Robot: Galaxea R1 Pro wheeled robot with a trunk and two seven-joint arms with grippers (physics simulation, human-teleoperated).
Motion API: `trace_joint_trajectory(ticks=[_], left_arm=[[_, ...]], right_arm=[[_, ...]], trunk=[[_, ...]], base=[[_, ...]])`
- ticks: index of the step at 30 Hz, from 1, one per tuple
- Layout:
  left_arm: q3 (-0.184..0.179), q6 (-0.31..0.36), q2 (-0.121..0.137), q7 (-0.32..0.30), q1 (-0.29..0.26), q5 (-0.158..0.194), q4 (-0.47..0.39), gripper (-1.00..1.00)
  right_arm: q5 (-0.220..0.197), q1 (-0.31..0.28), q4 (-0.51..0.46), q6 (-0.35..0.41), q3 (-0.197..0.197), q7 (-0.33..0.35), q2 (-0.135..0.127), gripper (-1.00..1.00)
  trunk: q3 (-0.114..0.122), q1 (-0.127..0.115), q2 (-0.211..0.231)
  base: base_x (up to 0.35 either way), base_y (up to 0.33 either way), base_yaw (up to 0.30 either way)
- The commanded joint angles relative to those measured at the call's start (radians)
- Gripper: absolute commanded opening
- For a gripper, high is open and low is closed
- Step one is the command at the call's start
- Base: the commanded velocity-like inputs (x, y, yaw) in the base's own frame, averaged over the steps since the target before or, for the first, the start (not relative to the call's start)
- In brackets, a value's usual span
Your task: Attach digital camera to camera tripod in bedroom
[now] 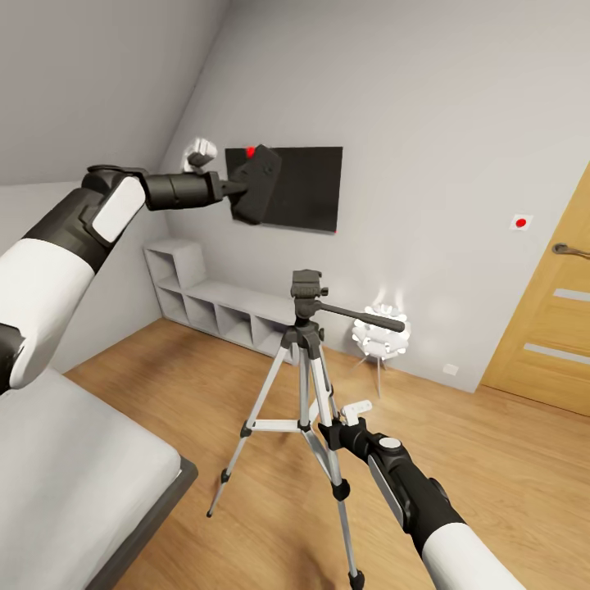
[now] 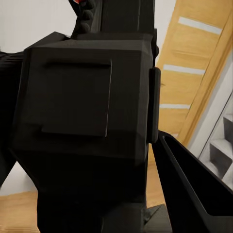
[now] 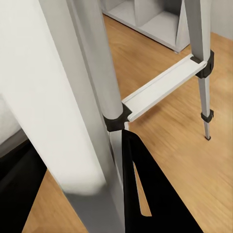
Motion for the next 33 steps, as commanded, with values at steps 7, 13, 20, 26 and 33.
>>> trace_joint_trajectory(ticks=[7, 13, 20, 26, 33], left_arm=[[-0.031, 0.028, 0.005, -0.037, -0.002, 0.003, 0.001, -1.0], [-0.049, 0.058, 0.022, -0.294, -0.004, -0.152, -0.048, -1.0], [-0.044, -0.111, 0.019, -0.606, -0.007, -0.684, -0.049, -1.0], [-0.041, -0.194, 0.016, -0.661, -0.008, -0.753, -0.044, -1.0], [-0.039, -0.205, 0.01, -0.665, -0.008, -0.759, -0.042, -1.0]], right_arm=[[0.013, 0.0, 0.0, 0.004, 0.0, 0.0, 0.0, -1.0], [0.012, 0.0, 0.0, 0.003, 0.0, 0.005, -0.001, -1.0], [0.011, 0.0, 0.0, 0.003, 0.0, 0.006, -0.001, -1.0], [0.011, 0.0, 0.0, 0.002, 0.0, 0.007, -0.001, -1.0], [0.011, 0.0, 0.0, -0.004, 0.0, 0.007, 0.0, -1.0]], trunk=[[-0.002, 0.0, -0.001], [-0.002, 0.0, -0.001], [-0.002, 0.0, -0.001], [-0.002, 0.0, -0.001], [-0.002, 0.0, -0.001]], base=[[0.0, 0.0, 0.0], [0.0, 0.0, 0.0], [0.0, 0.0, 0.0], [0.0, 0.0, 0.0], [0.0, 0.0, 0.0]])
